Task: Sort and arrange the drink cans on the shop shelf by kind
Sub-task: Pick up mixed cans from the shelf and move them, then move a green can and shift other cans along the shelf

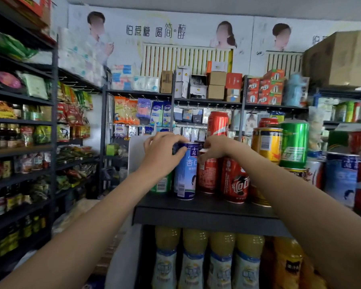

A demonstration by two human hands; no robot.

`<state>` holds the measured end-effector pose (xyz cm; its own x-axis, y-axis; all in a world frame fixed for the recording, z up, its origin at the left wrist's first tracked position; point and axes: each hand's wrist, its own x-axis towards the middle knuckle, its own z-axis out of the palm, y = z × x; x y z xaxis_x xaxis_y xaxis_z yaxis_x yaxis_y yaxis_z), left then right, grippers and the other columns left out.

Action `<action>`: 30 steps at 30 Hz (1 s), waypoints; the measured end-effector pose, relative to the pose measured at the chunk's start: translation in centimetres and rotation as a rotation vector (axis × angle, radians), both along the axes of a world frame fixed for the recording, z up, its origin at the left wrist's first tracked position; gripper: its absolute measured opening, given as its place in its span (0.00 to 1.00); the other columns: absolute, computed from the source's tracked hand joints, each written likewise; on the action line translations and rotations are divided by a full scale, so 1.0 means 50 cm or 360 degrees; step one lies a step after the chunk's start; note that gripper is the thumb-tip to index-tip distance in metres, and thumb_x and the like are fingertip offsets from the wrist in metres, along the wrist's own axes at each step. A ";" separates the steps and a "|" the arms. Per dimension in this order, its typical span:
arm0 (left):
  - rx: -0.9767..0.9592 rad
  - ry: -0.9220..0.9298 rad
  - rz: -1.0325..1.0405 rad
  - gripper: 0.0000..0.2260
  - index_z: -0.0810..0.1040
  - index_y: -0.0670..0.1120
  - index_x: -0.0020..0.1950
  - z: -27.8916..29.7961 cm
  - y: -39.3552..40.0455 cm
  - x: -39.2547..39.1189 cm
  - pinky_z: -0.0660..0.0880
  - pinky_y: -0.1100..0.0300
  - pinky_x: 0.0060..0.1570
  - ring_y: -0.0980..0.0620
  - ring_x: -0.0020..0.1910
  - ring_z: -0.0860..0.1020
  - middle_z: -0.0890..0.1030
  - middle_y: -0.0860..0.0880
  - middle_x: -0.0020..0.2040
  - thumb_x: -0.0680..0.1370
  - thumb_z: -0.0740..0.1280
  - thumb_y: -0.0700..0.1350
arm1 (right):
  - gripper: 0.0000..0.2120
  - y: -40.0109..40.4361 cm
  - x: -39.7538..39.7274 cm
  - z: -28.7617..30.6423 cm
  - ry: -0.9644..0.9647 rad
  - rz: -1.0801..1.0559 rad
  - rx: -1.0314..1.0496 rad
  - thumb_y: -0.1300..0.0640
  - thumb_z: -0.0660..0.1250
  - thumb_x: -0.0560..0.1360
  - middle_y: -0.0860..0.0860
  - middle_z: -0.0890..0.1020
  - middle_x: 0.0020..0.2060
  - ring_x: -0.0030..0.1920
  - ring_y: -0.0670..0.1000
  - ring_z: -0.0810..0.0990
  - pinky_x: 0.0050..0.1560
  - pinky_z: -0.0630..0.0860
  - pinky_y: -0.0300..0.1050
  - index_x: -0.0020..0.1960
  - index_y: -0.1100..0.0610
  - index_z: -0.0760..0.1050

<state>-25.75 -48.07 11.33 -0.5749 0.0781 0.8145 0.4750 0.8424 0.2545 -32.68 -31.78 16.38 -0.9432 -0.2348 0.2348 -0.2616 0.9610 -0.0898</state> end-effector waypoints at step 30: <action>0.0741 -0.0379 -0.0756 0.27 0.69 0.50 0.64 0.094 0.114 0.137 0.74 0.60 0.51 0.55 0.54 0.76 0.76 0.51 0.58 0.68 0.72 0.54 | 0.53 0.129 0.196 -0.084 0.0941 0.0704 -0.0652 0.52 0.79 0.61 0.55 0.61 0.62 0.61 0.56 0.69 0.63 0.71 0.56 0.74 0.45 0.47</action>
<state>-18.89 -42.35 16.03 -0.7319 0.0390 0.6803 0.6508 0.3363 0.6807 -22.91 -25.33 12.19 -0.4796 -0.3423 0.8079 -0.7197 0.6802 -0.1390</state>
